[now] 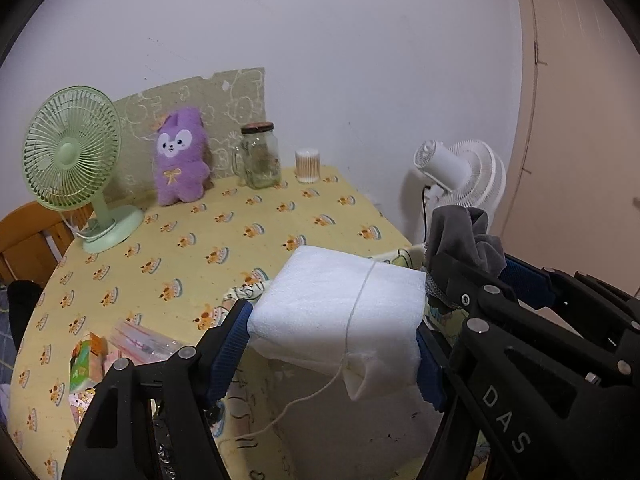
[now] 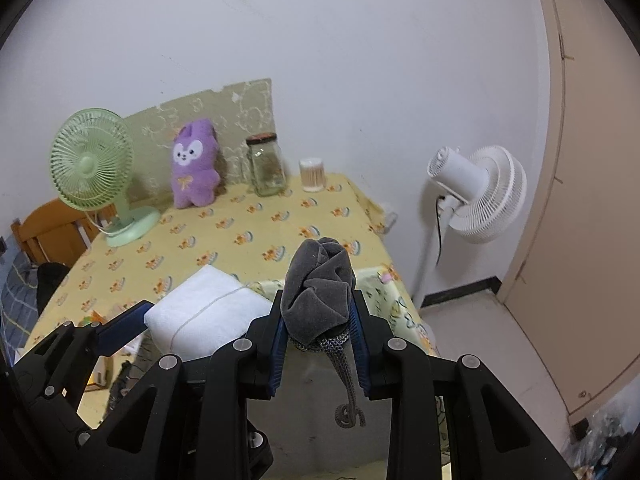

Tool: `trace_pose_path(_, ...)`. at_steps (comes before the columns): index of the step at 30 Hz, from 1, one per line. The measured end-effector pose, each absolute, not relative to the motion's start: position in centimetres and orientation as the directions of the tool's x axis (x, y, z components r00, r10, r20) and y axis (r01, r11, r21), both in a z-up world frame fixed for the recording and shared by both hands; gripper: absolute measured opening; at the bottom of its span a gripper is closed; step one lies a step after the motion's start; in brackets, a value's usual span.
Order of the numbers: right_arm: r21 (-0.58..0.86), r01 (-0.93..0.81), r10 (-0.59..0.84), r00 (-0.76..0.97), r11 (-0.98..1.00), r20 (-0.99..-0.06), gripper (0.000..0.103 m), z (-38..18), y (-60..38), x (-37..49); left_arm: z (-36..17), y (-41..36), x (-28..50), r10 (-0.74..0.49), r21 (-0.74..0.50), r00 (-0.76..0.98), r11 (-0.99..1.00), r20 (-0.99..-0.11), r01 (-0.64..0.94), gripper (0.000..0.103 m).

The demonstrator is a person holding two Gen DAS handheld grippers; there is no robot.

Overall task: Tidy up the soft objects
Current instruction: 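Carry the towel and sock over the patterned box with both tools, then lower the towel and sock into the box and open both tools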

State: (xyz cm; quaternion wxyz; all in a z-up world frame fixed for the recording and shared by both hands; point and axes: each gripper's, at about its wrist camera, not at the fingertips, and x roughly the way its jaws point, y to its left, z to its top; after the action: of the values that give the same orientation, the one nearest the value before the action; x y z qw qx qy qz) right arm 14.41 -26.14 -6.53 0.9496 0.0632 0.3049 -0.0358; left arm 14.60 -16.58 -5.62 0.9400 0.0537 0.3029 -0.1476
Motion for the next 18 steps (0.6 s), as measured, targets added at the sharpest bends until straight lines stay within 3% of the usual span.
trace_pose_path(4, 0.117, 0.122, -0.03, 0.806, 0.986, -0.591, 0.032, -6.7, -26.7, 14.8, -5.4, -17.2, 14.8, -0.239, 0.04, 0.769, 0.945, -0.592, 0.325, 0.079)
trace_pose_path(10, 0.133, 0.131, -0.025, 0.799, 0.982, -0.601, 0.034, -6.8, -27.0, 14.9, -5.4, -17.3, 14.9, -0.262, 0.036, 0.751, 0.934, -0.606, 0.354, 0.101)
trace_pose_path(12, 0.13, 0.135, -0.03, 0.797, 0.982, -0.603, 0.044, -6.7, -27.0, 14.9, -5.3, -17.2, 14.7, -0.273, 0.031, 0.747, 0.93, -0.606, 0.366, 0.103)
trace_pose_path(14, 0.119, 0.152, -0.05, 0.796, 0.981, -0.603, 0.081, -6.6, -26.9, 14.6, -5.4, -17.2, 14.6, -0.28, 0.03, 0.742, 0.927, -0.61, 0.374, 0.103)
trace_pose_path(16, 0.117, 0.164, -0.066, 0.811, 0.98, -0.581, 0.088, -6.3, -26.8, 14.2, -5.3, -17.2, 14.4, -0.298, 0.02, 0.73, 0.92, -0.616, 0.392, 0.103)
trace_pose_path(18, 0.108, 0.166, -0.076, 0.819, 0.98, -0.569, 0.089, -6.1, -26.7, 13.9, -5.2, -17.0, 14.1, -0.302, 0.018, 0.727, 0.918, -0.616, 0.397, 0.103)
